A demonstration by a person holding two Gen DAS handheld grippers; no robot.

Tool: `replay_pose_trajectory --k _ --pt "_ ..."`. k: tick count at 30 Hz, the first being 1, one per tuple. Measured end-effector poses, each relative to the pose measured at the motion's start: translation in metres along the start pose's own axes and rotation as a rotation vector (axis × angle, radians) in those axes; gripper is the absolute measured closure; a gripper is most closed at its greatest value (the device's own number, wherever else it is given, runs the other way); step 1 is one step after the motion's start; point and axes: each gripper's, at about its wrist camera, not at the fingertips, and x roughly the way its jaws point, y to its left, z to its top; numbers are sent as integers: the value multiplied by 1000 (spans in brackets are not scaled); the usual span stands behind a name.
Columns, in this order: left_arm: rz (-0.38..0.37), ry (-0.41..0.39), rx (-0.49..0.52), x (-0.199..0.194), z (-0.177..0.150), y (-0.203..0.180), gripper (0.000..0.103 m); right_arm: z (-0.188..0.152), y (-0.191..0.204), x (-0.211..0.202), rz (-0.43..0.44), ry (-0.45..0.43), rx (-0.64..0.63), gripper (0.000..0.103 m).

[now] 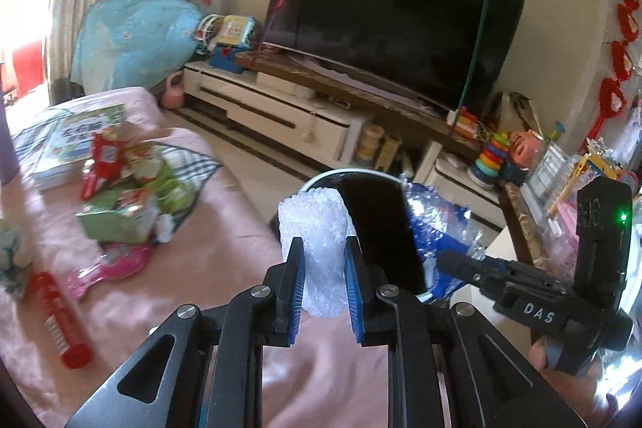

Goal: Collect trash
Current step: 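Carry both items over the bin and open both grippers to drop them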

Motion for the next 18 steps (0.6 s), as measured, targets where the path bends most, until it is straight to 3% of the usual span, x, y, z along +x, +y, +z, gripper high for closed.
replay_pose_trajectory --k 7,18 --pt "-34 26 16 37 10 -14 85 12 -17 8 -30 25 -16 69" --pt "-7 98 28 90 22 -23 82 23 -36 31 -59 69 -32 67"
